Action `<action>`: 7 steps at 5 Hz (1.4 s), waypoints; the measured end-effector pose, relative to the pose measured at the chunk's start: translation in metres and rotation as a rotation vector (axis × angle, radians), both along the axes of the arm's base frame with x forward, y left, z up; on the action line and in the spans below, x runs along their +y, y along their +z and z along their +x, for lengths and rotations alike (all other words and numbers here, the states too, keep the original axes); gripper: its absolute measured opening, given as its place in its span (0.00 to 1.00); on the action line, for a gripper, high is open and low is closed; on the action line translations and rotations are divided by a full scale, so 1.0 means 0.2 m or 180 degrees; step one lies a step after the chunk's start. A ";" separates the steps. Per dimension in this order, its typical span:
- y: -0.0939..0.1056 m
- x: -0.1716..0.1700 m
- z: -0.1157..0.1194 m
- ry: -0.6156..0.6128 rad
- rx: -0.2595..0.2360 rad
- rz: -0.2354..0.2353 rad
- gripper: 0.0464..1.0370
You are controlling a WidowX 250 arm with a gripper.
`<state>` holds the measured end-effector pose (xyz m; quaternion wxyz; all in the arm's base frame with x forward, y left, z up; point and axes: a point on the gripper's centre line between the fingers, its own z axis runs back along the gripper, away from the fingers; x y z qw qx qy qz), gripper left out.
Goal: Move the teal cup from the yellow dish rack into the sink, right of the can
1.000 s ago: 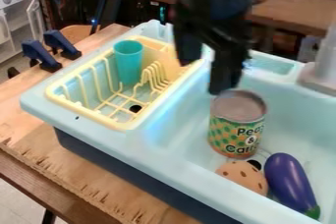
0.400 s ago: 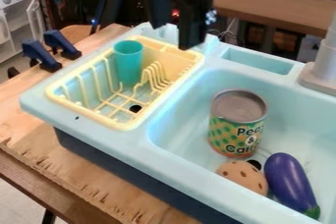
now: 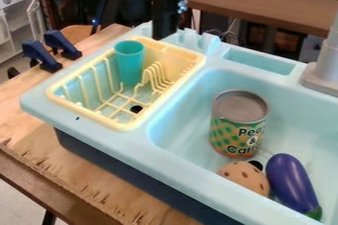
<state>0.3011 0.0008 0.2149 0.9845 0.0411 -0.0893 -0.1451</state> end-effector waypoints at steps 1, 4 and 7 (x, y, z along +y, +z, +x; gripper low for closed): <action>-0.03 0.08 -0.01 0.0199 0.0057 -0.0024 0.97; -0.08 0.24 -0.01 0.0545 -0.0024 -0.0066 0.97; -0.17 0.27 0.10 0.0686 0.0091 -0.0058 0.97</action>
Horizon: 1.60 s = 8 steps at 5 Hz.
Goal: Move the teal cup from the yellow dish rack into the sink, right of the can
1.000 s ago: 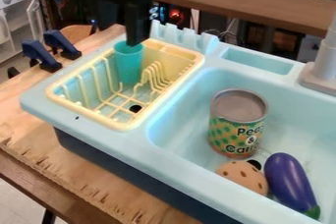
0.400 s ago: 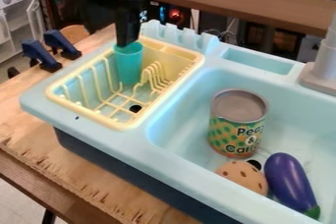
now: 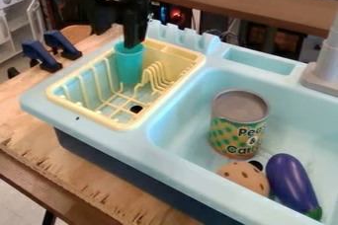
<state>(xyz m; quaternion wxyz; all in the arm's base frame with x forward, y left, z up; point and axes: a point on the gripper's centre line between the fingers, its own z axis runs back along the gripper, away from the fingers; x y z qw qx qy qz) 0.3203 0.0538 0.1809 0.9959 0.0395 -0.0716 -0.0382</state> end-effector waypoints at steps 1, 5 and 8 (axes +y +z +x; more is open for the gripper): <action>-0.03 0.01 0.04 0.0034 0.0021 -0.0016 0.97; -0.03 -0.12 0.11 -0.0059 0.0073 0.0049 0.97; -0.08 -0.11 0.11 0.0030 0.0174 0.0065 0.97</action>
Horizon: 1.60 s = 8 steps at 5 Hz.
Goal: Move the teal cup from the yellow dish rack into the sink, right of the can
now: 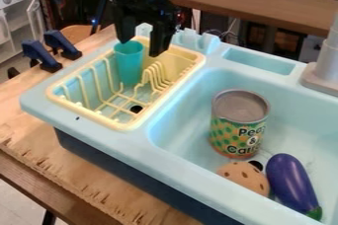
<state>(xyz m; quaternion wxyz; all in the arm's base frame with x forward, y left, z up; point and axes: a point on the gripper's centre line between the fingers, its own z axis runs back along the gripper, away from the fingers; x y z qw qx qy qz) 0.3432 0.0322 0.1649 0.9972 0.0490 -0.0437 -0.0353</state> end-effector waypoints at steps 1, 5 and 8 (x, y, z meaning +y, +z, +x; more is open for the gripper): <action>-0.06 0.00 0.01 -0.0009 0.0138 -0.0001 0.97; -0.10 -0.03 0.03 -0.0001 0.0093 -0.0056 0.44; -0.08 0.02 -0.03 0.0066 0.0088 -0.0129 0.05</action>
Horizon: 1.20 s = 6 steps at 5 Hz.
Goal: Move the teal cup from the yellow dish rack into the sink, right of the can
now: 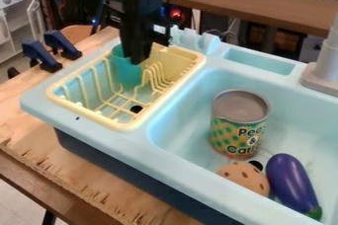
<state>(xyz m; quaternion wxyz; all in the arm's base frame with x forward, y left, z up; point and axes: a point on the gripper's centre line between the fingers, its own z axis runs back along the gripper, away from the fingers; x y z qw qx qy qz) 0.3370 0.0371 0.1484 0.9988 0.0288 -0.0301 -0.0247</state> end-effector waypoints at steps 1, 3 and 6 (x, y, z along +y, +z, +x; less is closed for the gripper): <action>0.10 -0.05 0.00 -0.0107 0.0003 0.0101 0.05; 0.56 -0.49 0.03 -0.0914 -0.0317 0.0391 0.05; 0.37 -0.96 -0.15 -0.1929 0.0076 -0.0127 0.05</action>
